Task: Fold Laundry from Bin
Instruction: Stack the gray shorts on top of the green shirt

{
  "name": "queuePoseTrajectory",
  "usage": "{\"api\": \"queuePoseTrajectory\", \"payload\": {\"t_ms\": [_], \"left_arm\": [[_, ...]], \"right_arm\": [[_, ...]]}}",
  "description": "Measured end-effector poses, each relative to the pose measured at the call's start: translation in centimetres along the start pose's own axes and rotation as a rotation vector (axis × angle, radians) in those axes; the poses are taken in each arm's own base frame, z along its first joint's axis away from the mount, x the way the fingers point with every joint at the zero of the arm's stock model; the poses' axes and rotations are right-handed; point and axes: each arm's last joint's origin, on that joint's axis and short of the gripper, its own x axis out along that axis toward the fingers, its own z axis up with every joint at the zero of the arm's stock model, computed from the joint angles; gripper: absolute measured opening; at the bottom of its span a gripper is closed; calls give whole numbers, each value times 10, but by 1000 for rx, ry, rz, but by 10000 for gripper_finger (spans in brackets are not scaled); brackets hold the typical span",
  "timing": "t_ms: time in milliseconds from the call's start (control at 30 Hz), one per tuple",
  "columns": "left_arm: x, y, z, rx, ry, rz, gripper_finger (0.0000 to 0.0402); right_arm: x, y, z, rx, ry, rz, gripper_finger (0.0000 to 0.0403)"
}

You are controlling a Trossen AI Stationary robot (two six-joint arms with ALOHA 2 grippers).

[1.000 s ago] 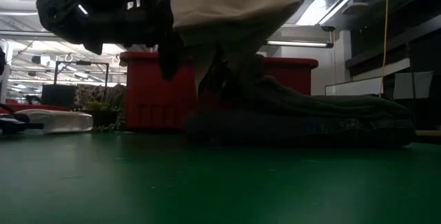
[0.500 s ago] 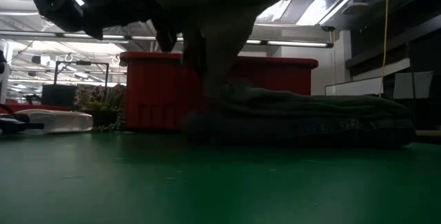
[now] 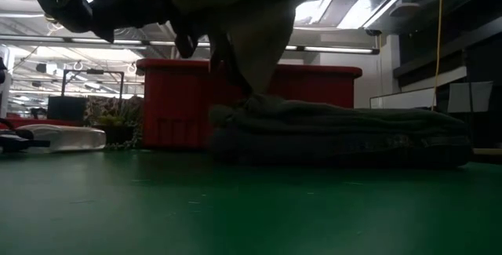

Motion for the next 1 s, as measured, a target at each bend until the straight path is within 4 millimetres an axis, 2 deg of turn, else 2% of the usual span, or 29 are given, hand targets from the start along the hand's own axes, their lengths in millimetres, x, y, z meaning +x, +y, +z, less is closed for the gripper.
{"api": "queuePoseTrajectory", "payload": {"t_ms": [267, 433, 600, 1000], "left_arm": [[-1, 5, 3, 38, -48, 64, 78], [-4, 9, 7, 37, -53, 75, 78], [-7, 9, 11, 38, -39, 50, 78], [-18, -5, 22, 50, -48, 20, 78]], "right_arm": [[4, -10, 3, 0, -33, -49, 15], [27, -20, 5, 1, -78, -4, 15], [47, -21, 1, -4, -84, 63, 15], [48, -20, -1, -4, -63, 103, 15]]}}
